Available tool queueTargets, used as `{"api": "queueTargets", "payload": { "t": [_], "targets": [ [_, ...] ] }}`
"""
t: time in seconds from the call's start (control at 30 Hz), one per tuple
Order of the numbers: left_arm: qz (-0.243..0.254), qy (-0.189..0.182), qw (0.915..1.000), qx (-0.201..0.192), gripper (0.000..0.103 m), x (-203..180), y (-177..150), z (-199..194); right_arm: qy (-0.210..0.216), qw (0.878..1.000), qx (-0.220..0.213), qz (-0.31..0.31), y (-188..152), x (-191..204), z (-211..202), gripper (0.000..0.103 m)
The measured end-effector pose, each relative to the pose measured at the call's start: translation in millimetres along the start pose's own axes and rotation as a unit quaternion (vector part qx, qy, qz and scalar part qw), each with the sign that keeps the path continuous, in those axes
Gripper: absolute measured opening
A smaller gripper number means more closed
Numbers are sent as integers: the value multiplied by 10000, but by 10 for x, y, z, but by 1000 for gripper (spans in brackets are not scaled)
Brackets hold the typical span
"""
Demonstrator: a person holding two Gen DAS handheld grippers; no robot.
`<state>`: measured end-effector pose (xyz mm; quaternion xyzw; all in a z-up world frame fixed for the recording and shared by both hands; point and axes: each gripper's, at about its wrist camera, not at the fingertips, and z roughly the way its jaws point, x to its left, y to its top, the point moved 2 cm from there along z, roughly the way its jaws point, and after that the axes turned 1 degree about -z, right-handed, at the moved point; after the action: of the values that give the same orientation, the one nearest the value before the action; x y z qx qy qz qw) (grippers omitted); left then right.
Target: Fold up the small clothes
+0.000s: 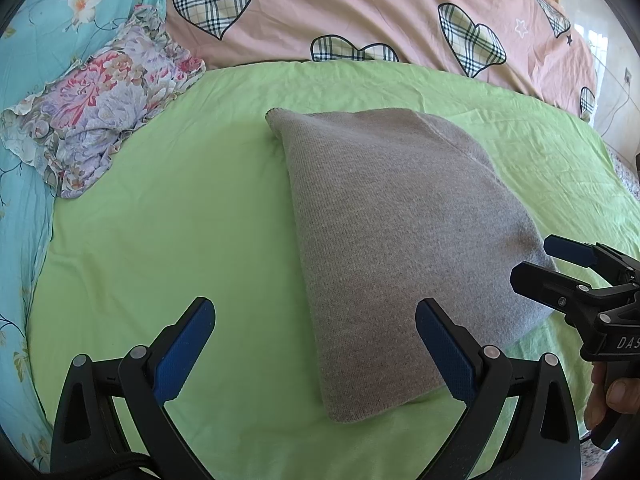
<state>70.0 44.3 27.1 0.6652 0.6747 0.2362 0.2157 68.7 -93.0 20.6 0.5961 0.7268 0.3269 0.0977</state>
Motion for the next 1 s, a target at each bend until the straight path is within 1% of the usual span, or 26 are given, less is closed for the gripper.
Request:
{"api": "queueTargets", "payload": {
  "t": [1.0],
  "targets": [
    [28, -11, 10000, -14, 101, -39, 24, -11, 6, 10000, -23, 32, 11, 22, -35, 99]
  ]
}}
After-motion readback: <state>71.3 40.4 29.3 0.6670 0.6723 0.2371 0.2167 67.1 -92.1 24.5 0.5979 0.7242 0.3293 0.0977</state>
